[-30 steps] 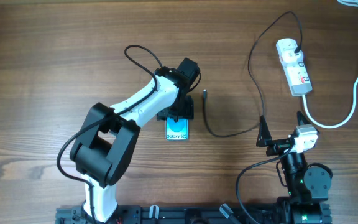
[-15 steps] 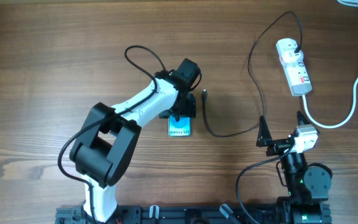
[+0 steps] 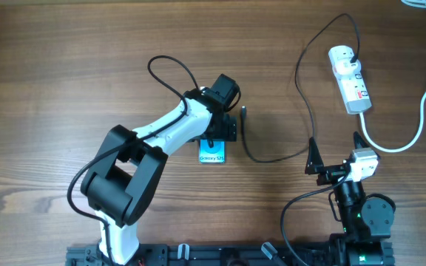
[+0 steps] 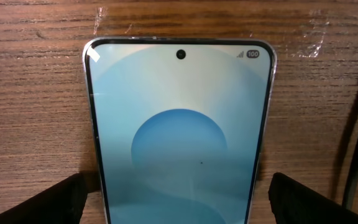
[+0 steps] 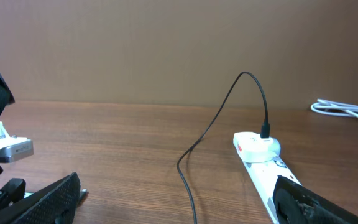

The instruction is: Plug charger to phone and switch on socket

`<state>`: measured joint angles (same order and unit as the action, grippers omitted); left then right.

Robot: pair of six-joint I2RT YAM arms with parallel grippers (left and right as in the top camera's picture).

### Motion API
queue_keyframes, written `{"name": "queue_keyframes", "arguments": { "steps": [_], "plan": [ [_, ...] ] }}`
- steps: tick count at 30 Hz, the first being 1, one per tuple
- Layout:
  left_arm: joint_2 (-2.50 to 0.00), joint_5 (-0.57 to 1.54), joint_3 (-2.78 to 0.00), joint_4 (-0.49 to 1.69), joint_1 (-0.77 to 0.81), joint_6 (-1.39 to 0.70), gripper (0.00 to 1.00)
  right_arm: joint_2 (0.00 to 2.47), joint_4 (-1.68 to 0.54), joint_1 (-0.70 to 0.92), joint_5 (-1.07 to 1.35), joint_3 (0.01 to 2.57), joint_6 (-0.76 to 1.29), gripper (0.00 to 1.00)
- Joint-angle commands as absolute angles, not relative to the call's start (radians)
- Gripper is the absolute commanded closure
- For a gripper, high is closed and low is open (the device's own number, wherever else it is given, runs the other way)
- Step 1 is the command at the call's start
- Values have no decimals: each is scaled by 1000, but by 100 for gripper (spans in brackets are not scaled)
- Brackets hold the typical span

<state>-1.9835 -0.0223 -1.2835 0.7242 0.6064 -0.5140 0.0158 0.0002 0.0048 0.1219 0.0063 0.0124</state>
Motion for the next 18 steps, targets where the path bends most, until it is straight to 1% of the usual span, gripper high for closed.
{"name": "queue_keyframes", "arguments": {
  "steps": [1,10,13,18],
  "plan": [
    [-1981,-36,-1260,717,620,-534,5,14,5,1,105,6,1,0],
    [-2092,-43,-1260,727,622,-566,8,14,6,1,105,6,0,1],
    [-2100,-64,-1261,745,622,-566,15,14,5,1,105,6,1,0],
    [-2100,-85,-1261,771,622,-566,19,14,5,1,105,6,1,0]
  ]
}}
